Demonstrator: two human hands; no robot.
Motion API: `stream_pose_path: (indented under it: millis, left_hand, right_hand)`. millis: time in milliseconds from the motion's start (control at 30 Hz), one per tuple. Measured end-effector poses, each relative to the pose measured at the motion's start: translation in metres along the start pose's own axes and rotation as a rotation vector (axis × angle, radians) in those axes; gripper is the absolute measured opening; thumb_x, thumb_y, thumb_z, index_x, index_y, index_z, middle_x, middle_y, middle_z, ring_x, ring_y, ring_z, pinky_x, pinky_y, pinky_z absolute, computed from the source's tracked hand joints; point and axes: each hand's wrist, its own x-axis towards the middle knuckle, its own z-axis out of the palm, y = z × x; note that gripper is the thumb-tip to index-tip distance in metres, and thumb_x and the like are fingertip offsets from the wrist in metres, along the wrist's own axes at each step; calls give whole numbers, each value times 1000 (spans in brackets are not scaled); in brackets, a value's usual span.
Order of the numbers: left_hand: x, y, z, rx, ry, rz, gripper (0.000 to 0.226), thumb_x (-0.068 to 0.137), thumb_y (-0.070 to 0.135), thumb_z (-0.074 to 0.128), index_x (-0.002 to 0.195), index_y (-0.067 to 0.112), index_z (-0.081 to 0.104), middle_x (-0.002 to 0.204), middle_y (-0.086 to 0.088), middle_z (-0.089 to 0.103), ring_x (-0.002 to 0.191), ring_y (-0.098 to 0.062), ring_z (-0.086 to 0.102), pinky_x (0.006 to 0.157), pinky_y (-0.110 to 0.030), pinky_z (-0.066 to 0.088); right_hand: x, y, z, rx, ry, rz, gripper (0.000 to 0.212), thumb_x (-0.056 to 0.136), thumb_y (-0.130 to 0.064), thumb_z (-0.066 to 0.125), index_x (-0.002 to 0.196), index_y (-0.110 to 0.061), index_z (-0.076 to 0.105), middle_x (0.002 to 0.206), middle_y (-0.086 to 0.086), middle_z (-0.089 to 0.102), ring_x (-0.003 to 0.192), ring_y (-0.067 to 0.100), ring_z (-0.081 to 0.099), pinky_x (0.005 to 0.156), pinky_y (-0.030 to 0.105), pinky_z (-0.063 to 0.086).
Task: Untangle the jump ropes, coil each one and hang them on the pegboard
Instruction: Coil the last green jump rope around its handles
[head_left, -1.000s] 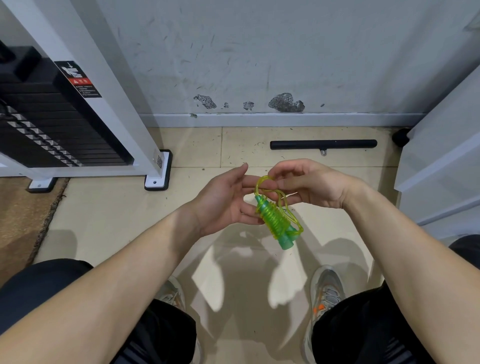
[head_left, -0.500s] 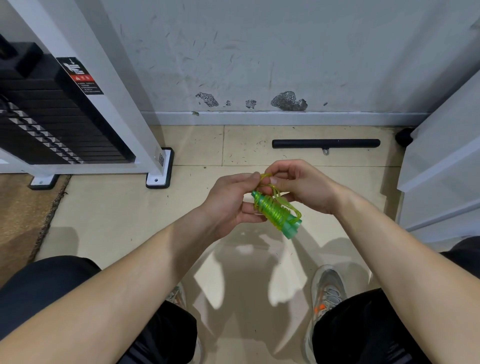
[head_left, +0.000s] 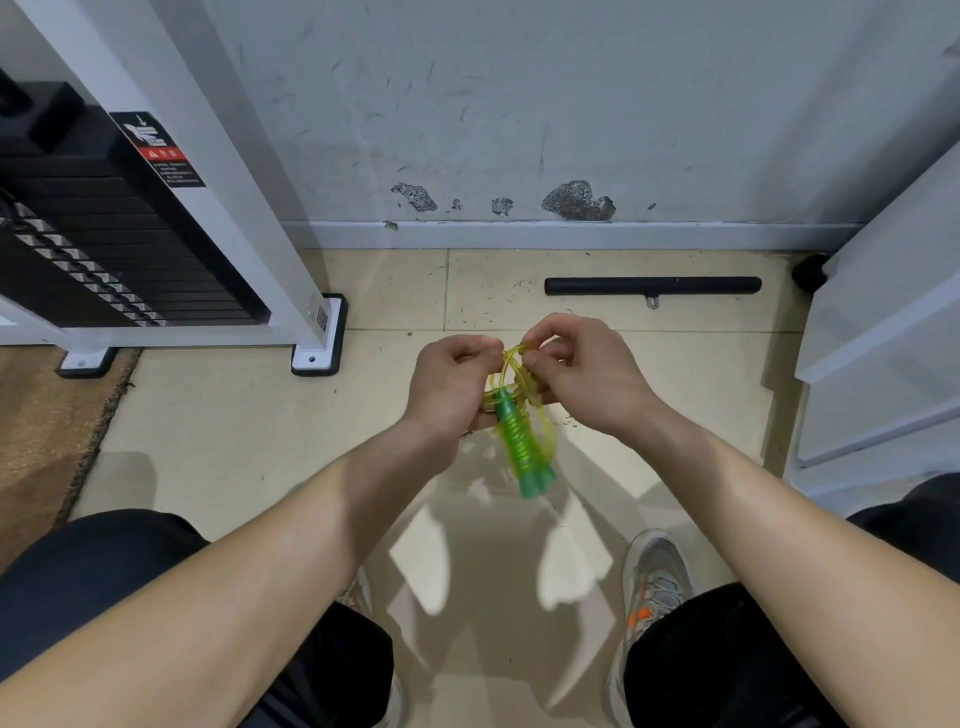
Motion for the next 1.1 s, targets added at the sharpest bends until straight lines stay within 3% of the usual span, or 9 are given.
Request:
stream_pose_path:
  millis: [167,267,367,467,600,700,867,967,1100]
  left_hand:
    - [2,3,-5,-5,-10,-17,13,92,10,64,102,15,71,93,-4,69,71,-29,71,61,-35,59]
    - [5,9,-11,-34,-10,9,13,90,8,64,98,13,73,86,-4,69,78,-23,72,69,-40,60]
    - [9,12,-14,74,-10,126,12,90,8,65,90,16,75,82,-5,71,78,-19,71,74,-34,57]
    - [8,15,-13,255,-40,290,18,89,10,63,87,23,75,83,3,70,81,-20,72,81,-38,60]
    - [0,28,-13,583,-95,524,21,92,16,61,86,32,73,87,13,70,74,-6,68,72,-17,52]
    - [-4,40,-14,653,-125,620,22,91,13,60,85,30,74,84,18,71,79,0,65,73,-11,48]
    - [-7,61,-13,593,-173,536,24,88,8,60,81,26,74,74,11,72,66,-6,65,65,-19,50]
    - [-7,71,-14,506,-208,482,25,87,4,57,81,22,74,77,2,73,73,-17,70,77,-35,59]
    - [-6,77,-17,375,-293,448,23,91,-4,51,92,7,71,77,-10,69,67,-18,63,71,-35,59]
  right_hand:
    - [1,0,-5,3,-64,20,15,95,-2,60,91,-14,69,72,5,75,66,24,72,70,38,62]
    - [1,0,-6,10,-118,42,16,96,-2,60,91,-14,69,76,10,75,66,25,74,69,37,62]
    - [2,1,-5,-44,-146,27,17,94,-7,65,87,-21,72,78,6,76,67,24,74,70,37,62]
    - [4,4,-5,-133,-146,-29,21,91,-18,69,81,-37,72,81,-4,74,72,14,72,78,38,61]
    - [7,3,-8,-148,-156,-67,11,88,-24,71,82,-33,72,83,-12,72,71,3,67,82,39,58]
    - [9,-2,-11,-75,-175,-86,5,86,-20,73,90,-22,71,83,-11,67,66,8,64,75,43,58]
    - [10,-12,-15,-22,-251,-152,11,82,-15,78,85,-22,71,91,13,62,65,19,55,64,39,46]
    - [10,-18,-17,11,-274,-151,10,82,-16,82,88,-19,74,94,14,65,70,17,55,70,42,52]
    - [6,-23,-18,103,-315,-104,14,96,-24,66,97,-14,74,94,4,72,83,17,65,77,40,59]
